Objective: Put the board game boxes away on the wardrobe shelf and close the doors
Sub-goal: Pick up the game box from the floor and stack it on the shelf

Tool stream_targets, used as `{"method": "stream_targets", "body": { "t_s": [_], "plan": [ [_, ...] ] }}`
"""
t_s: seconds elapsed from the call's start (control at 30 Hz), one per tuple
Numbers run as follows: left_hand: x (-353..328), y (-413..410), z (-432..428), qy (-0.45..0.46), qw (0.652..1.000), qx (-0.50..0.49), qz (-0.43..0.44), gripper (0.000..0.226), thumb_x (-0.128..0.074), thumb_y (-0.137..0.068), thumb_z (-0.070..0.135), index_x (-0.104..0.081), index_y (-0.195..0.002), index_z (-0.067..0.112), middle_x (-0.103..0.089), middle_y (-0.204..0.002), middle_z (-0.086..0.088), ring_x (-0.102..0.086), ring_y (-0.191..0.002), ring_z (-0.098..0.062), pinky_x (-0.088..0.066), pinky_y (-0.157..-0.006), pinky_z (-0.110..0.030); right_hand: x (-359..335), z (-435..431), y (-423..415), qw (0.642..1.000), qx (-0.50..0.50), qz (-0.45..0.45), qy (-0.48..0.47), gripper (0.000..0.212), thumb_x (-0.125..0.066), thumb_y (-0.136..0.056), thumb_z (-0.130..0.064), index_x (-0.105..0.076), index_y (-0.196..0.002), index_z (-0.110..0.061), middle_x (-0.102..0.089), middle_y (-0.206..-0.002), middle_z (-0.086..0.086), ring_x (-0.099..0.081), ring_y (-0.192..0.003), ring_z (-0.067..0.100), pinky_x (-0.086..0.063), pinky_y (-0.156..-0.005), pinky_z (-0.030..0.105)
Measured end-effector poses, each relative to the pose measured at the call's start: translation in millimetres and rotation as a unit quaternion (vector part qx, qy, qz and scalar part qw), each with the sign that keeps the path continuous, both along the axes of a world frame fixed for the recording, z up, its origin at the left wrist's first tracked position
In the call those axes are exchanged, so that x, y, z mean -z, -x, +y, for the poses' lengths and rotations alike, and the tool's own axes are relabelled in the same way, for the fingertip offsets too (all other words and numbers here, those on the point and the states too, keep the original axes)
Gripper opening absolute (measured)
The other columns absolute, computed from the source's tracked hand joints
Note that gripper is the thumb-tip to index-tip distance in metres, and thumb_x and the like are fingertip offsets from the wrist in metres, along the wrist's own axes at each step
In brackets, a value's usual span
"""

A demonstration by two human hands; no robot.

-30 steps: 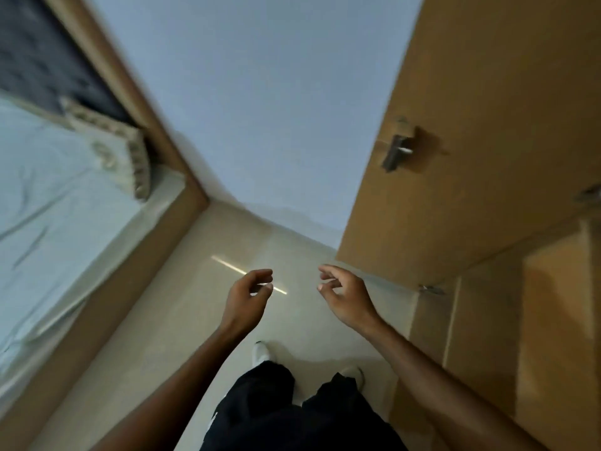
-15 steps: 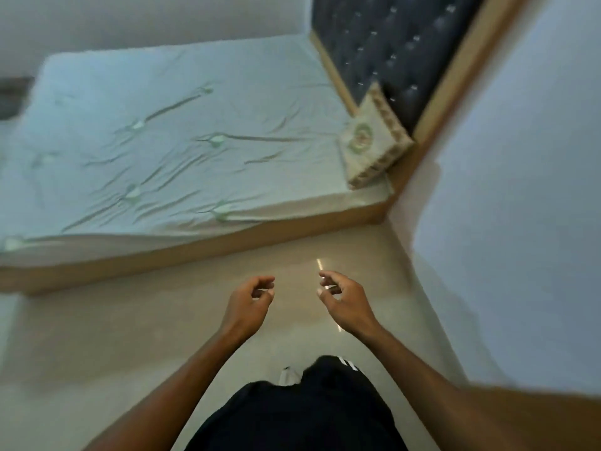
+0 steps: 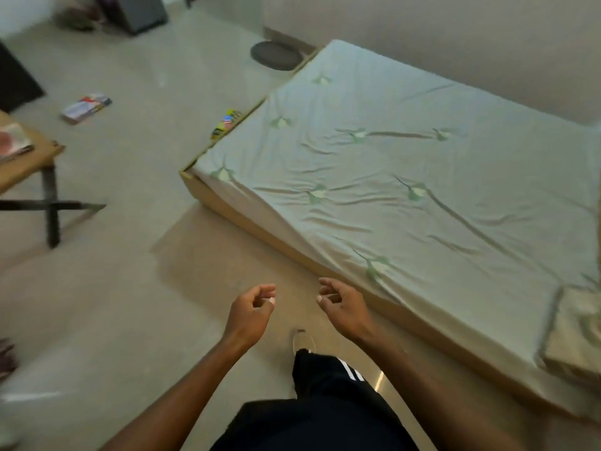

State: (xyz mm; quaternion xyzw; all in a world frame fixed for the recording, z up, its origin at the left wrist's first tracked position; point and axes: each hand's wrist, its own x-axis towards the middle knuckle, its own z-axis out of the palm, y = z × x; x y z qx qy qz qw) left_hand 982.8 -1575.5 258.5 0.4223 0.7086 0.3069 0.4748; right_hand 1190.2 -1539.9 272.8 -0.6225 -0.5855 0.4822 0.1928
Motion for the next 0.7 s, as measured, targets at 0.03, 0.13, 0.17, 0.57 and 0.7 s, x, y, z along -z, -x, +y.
{"method": "stream_targets", "body": {
  "t_s": [0.03,0.13,0.17,0.57,0.7],
  "plan": [
    [-0.4,17.1,17.0,-0.002,1.0,-0.027,-0.003,0.027,-0.059,-0.092,0.016,-0.064,-0.118,0.025,-0.067,-0.11,0.009,-0.062,-0.102,-0.006,-0.051,-0.083,-0.019,-0.5,28.8,20.6,1.0,-0.029,0.003,0.003,0.041,-0.062,-0.09,-0.024,-0.057,-0.13,-0.022,-0.064,-0.108,-0.005,-0.061,-0.091,0.004,-0.054,-0.081,0.023],
    [-6.6,58.6,55.5,-0.007,0.995,-0.101,-0.007,0.027,-0.058,-0.093,0.017,-0.063,-0.118,0.025,-0.066,-0.11,0.011,-0.061,-0.102,-0.005,-0.05,-0.082,-0.018,-3.6,96.5,73.2,0.994,-0.11,-0.01,-0.007,0.04,-0.062,-0.09,-0.025,-0.057,-0.13,-0.022,-0.065,-0.109,-0.004,-0.062,-0.093,0.007,-0.055,-0.084,0.029],
    [-9.1,71.1,65.2,-0.009,0.992,-0.125,-0.009,0.027,-0.058,-0.093,0.017,-0.063,-0.118,0.025,-0.066,-0.11,0.011,-0.061,-0.102,-0.004,-0.049,-0.081,-0.016,-6.3,113.9,89.2,0.991,-0.132,-0.014,-0.012,0.04,-0.061,-0.09,-0.025,-0.056,-0.13,-0.022,-0.065,-0.11,-0.003,-0.062,-0.093,0.008,-0.055,-0.084,0.029],
    [-1.9,335.7,220.8,-0.047,0.945,-0.323,-0.006,0.026,-0.058,-0.09,0.009,-0.067,-0.113,0.019,-0.069,-0.105,0.01,-0.063,-0.092,0.0,-0.046,-0.07,-0.001,5.1,334.5,386.6,0.951,-0.306,-0.017,-0.034,0.037,-0.06,-0.09,-0.022,-0.058,-0.127,-0.02,-0.065,-0.106,-0.005,-0.06,-0.087,0.001,-0.045,-0.063,0.004],
    [-9.6,449.5,283.6,-0.047,0.941,-0.334,0.008,0.023,-0.06,-0.089,0.009,-0.068,-0.107,0.02,-0.071,-0.102,0.006,-0.065,-0.086,-0.002,-0.048,-0.07,-0.005,-7.1,398.1,497.7,0.948,-0.316,0.003,-0.03,0.034,-0.059,-0.09,-0.028,-0.058,-0.124,-0.028,-0.065,-0.106,-0.01,-0.061,-0.089,0.0,-0.049,-0.07,0.009]
  ]
}}
